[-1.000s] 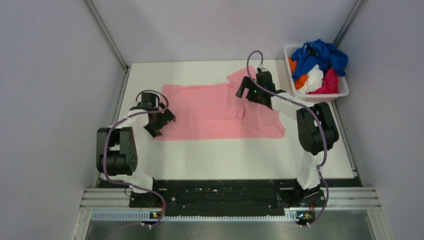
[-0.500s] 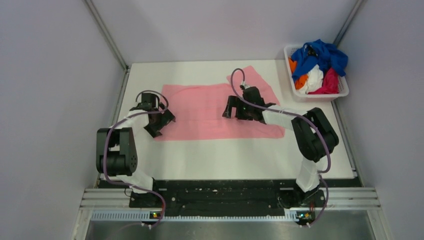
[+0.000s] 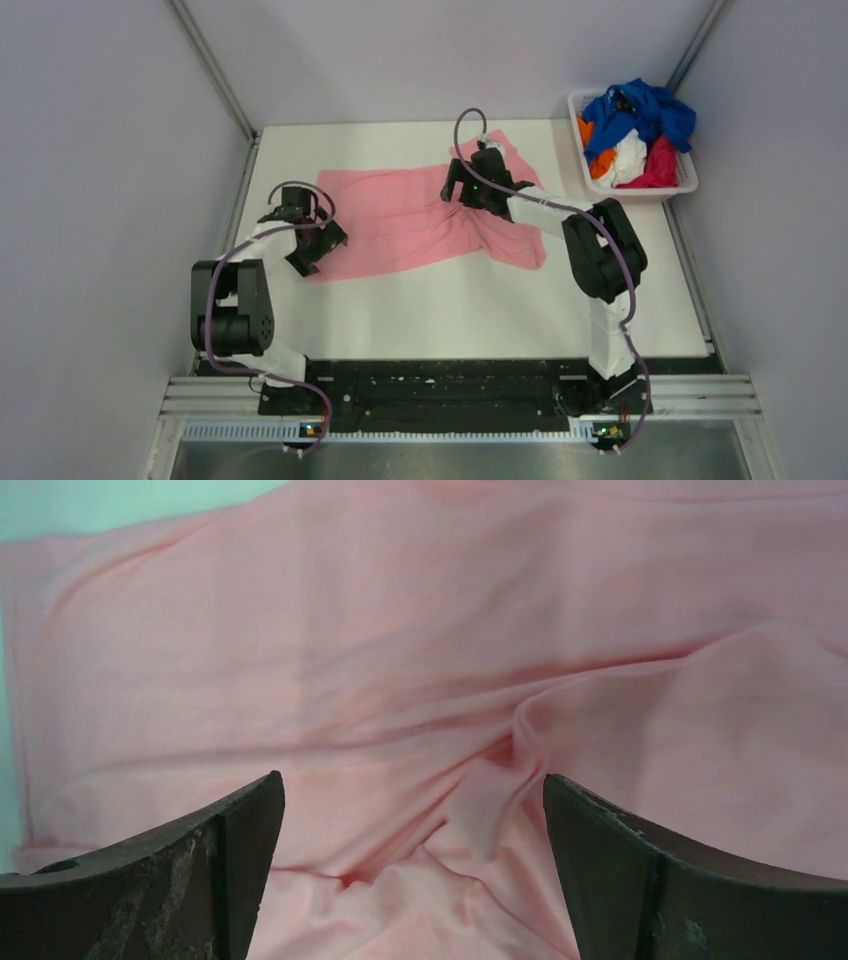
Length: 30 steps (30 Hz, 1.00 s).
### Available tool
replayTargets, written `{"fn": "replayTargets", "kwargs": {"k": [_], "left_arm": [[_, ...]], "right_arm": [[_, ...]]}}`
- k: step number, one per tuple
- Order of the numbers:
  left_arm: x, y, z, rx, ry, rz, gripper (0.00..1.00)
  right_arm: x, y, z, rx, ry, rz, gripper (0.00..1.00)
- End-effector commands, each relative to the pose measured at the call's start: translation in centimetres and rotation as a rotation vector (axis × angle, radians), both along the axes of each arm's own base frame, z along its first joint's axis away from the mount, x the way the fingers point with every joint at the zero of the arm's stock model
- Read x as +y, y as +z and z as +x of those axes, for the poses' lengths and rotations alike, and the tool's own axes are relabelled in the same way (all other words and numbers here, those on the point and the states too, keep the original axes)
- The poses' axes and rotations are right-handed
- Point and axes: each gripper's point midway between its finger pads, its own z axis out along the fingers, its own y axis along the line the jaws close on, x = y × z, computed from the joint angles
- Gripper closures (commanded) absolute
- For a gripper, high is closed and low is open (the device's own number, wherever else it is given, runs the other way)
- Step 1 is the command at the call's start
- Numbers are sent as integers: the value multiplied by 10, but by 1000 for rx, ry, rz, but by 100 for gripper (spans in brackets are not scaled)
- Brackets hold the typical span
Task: Fold and stack the t-shirts
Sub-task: Fold the flattened tshirt in 1/3 of the way
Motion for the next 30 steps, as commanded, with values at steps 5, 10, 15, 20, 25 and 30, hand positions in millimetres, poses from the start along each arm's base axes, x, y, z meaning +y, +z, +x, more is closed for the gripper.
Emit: {"fn": "replayTargets", "kwargs": {"k": [5, 10, 15, 20, 25, 30], "left_arm": [[8, 42, 7, -105, 15, 45, 1], [-17, 50, 29, -183, -45, -63, 1], [-32, 29, 50, -183, -74, -135, 1], [-28, -3, 36, -96, -51, -117, 1], [-31, -19, 9, -43, -39, -137, 1], [-26, -35, -41, 46, -16, -115, 1]], "right_arm": [[-68, 51, -18, -30, -141, -201, 1], [-77, 32, -68, 0, -54, -148, 1], [-72, -3, -85, 86, -2, -41, 1], [-107, -39, -108, 190, -114, -71, 1], [-146, -65, -158, 296, -217, -61, 1], [-171, -76, -219, 404, -286, -75, 1]]}}
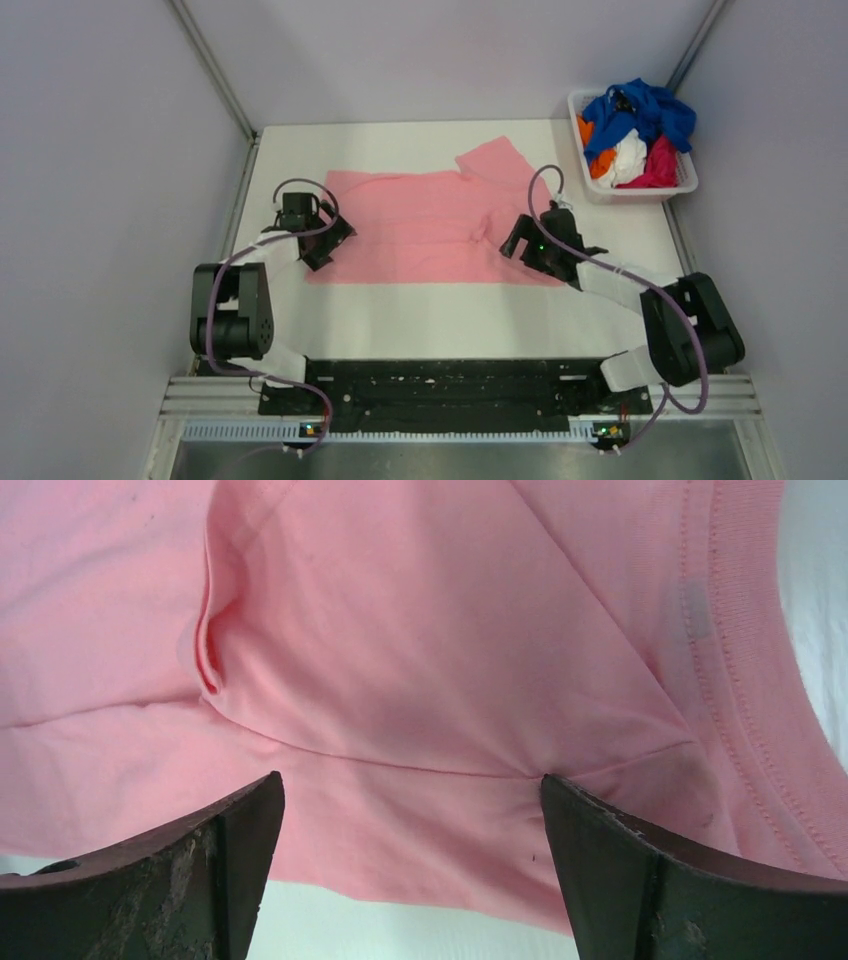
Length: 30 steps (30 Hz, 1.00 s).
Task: Fold and stack the t-shirts
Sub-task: Fold the flattened tshirt in 1/3 of the way
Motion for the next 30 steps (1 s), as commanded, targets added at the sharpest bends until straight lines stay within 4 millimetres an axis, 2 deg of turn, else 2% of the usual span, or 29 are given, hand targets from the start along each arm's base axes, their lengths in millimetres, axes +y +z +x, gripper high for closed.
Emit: {"fn": "replayTargets", "kwargs": {"k": [1, 5, 10, 14, 17, 20, 23, 25, 27, 30], "left_arm": [[-1, -38, -78, 216, 11, -9, 1], [-12, -42, -124, 240, -25, 2, 1], [-18, -46, -164, 239, -27, 10, 1], [-29, -38, -176, 207, -52, -9, 1], [-31, -15, -168, 130, -64, 6, 1], [-22, 16, -148, 31, -48, 62, 1], [-15, 52, -121, -68, -35, 117, 1], [-7, 67, -107, -96, 6, 157, 1], [0, 77, -95, -106, 39, 189, 1], [6, 86, -81, -110, 55, 228, 1]], "right_arm": [[-36, -42, -85, 274, -94, -64, 1], [-53, -41, -126, 329, -153, -77, 1], [-73, -39, -161, 345, -250, -74, 1], [-74, -19, -159, 262, -258, -42, 1], [-71, 12, -142, 153, -208, -38, 1], [-51, 52, -117, 16, -87, 9, 1], [-2, 88, -101, -102, 123, 121, 1], [32, 95, -99, -137, 233, 145, 1], [60, 94, -98, -136, 307, 157, 1], [80, 75, -89, -79, 323, 159, 1]]}}
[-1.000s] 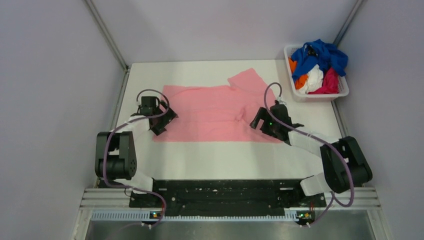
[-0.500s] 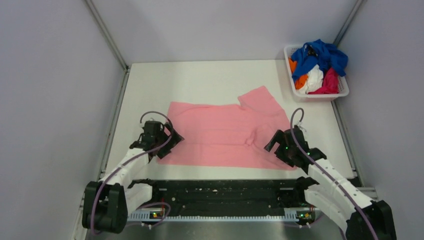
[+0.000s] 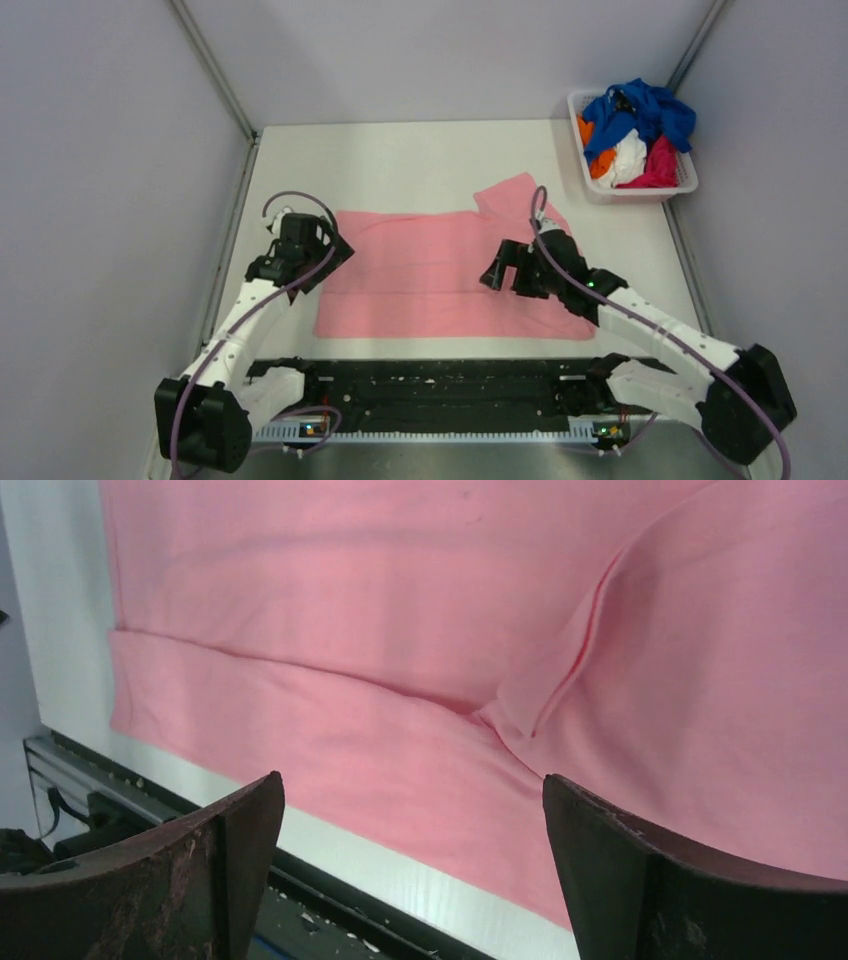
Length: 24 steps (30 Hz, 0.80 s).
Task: Fold and stack the t-shirts
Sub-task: Fold the flattened tshirt in 1/3 of the way
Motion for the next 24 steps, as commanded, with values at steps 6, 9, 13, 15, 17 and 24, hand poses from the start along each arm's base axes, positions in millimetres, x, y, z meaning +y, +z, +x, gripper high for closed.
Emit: {"fn": "replayTargets", "kwargs": {"k": [6, 9, 13, 15, 17, 24], "left_arm": [[23, 17, 42, -22, 72, 105, 1], [23, 12, 52, -12, 73, 103, 1], [23, 6, 66, 7, 80, 107, 1], [24, 4, 73, 17, 83, 107, 1], [25, 3, 80, 24, 88, 108, 1], [35, 0, 101, 43, 122, 137, 1]], "right_arm": [[43, -11, 37, -38, 45, 5, 1], [53, -20, 42, -35, 66, 21, 1], [63, -23, 61, -31, 25, 39, 1], [66, -24, 73, -33, -5, 30, 1], [68, -23, 86, -41, -47, 21, 1], [34, -35, 103, 12, -219, -95, 1]]}}
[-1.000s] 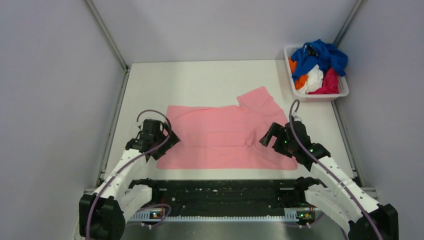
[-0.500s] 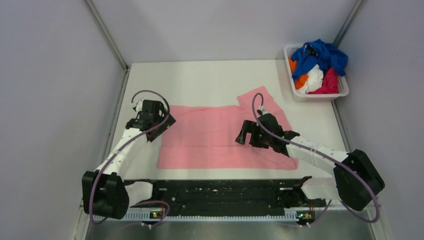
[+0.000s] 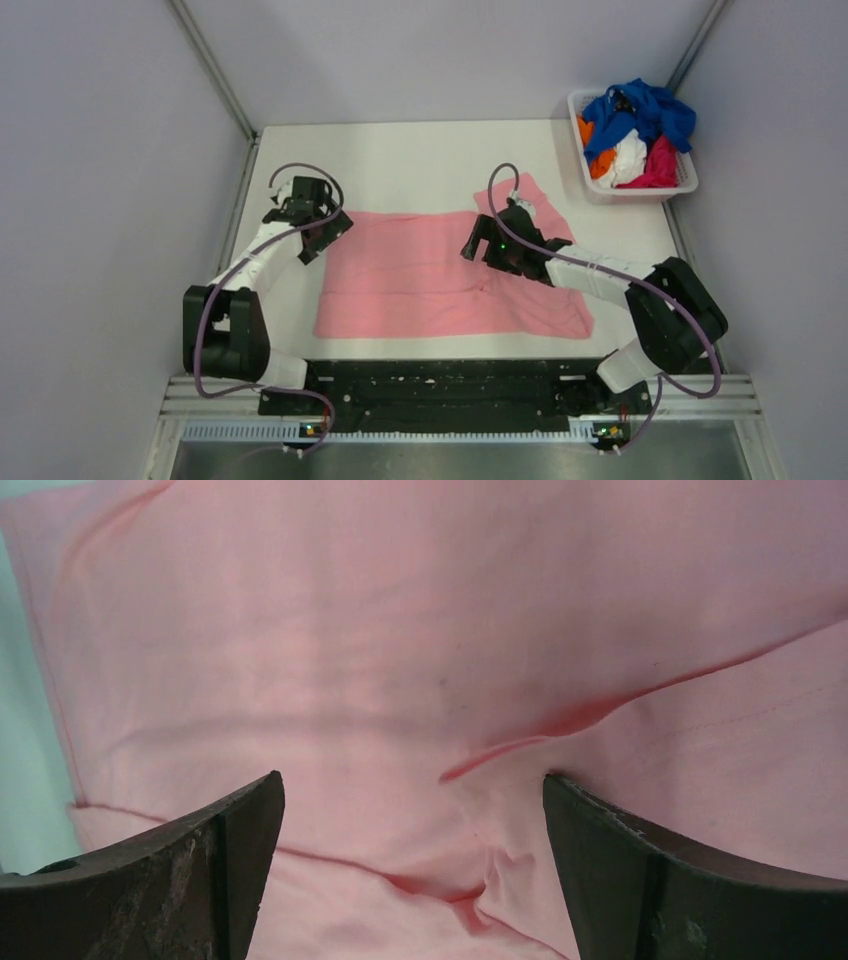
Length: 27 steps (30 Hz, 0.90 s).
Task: Fold and stack the t-shirts
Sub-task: Fold the flattened tshirt in 1/3 of the way, then grab the side of the flattened tshirt furthest away from the robot with both arms
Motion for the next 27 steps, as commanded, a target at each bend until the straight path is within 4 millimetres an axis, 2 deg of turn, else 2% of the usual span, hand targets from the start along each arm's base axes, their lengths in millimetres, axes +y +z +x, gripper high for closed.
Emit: {"fn": "replayTargets", "kwargs": {"k": [1, 8, 12, 13, 19, 22, 27], "left_arm": [[13, 17, 30, -59, 39, 46, 1], [23, 12, 62, -18, 64, 79, 1], [24, 3, 86, 20, 33, 72, 1], [26, -6, 88, 63, 32, 78, 1], [26, -23, 108, 165, 2, 97, 2], [23, -36, 113, 206, -15, 89, 8], [21, -54, 118, 244, -26, 85, 19]], "right_arm": [[-24, 9, 20, -25, -136, -66, 1], [-47, 24, 21, -20, -150, -92, 1], [-68, 32, 37, -34, -175, -133, 1], [-75, 32, 42, -24, -192, -132, 1], [-101, 49, 94, -68, -246, -133, 1], [-108, 62, 127, -123, -251, -153, 1], [-115, 64, 174, -159, -239, -212, 1]]}}
